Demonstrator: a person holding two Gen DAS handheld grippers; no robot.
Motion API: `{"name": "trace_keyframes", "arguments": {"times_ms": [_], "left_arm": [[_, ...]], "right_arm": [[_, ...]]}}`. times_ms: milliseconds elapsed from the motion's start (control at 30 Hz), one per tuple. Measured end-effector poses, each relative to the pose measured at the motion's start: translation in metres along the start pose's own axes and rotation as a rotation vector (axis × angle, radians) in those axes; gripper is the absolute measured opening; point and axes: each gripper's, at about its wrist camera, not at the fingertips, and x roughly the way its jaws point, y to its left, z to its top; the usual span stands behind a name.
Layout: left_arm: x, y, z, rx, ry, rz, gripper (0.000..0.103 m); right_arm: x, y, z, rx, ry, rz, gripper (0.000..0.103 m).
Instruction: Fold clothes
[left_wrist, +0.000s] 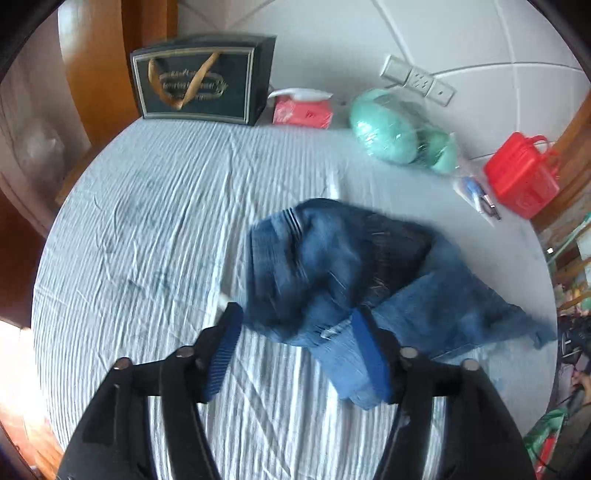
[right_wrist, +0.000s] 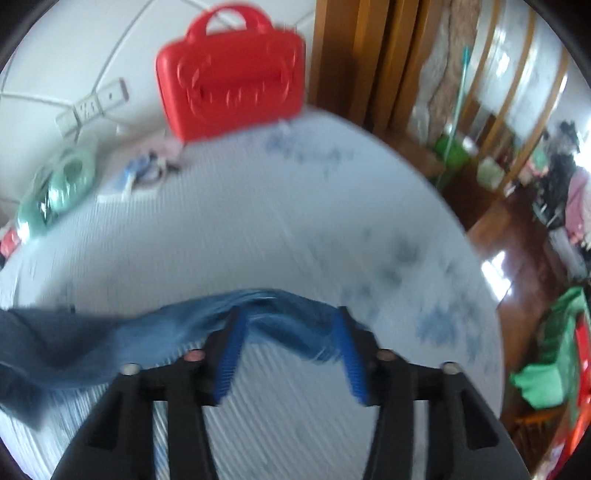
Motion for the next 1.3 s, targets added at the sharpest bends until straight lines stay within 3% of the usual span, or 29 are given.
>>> {"name": "trace_keyframes", "arguments": {"times_ms": [67,167,300,400,767,900,933,967,1000,1033,1067,1133,1300], "left_arm": [[-0.001,0.0,0.001,0.003,-0.012,0.02,0.067],[0.008,0.004,0.005,-0.008,-0.026,0.051,0.067],[0.056,0.019,0.011,-0.047,0.019,0.111,0.067],[0.086,0.027,0.013,-0.06,0.061,0.115,0.067],[0.155,0.032,0.017,-0.042,0.155,0.045,0.068],[0.161,0.037,0.014,-0.054,0.152,0.042,0.086],[0.162,0.041,0.013,-0.074,0.154,0.027,0.082],[0.162,0.043,0.013,-0.097,0.157,0.002,0.076],[0.16,0.043,0.013,-0.124,0.16,-0.032,0.056],[0.156,0.041,0.013,-0.134,0.157,-0.04,0.041],[0.15,0.036,0.015,-0.117,0.142,-0.015,0.036],[0.122,0.023,0.025,-0.063,0.059,0.04,0.03],[0.024,0.021,0.062,-0.079,-0.199,0.014,0.03]], "right_arm": [[0.01,-0.005,-0.011,0.016,0.04,0.011,0.079],[0.025,-0.012,-0.027,0.039,0.099,0.028,0.082],[0.046,-0.022,-0.048,0.07,0.178,0.051,0.089],[0.053,-0.031,-0.057,0.134,0.203,0.081,0.097],[0.105,-0.036,-0.046,0.236,0.288,0.046,0.097],[0.137,-0.016,-0.041,0.233,0.341,0.034,0.097],[0.144,-0.01,-0.04,0.222,0.352,0.039,0.095],[0.147,0.0,-0.039,0.178,0.352,0.029,0.075],[0.147,0.013,-0.037,0.112,0.346,0.009,0.046],[0.145,0.023,-0.034,0.063,0.332,0.003,0.026],[0.139,0.031,-0.029,0.027,0.313,0.007,0.006],[0.121,0.037,-0.017,-0.002,0.251,0.03,0.006],[0.023,0.026,0.046,-0.008,-0.073,0.147,0.006]]}}
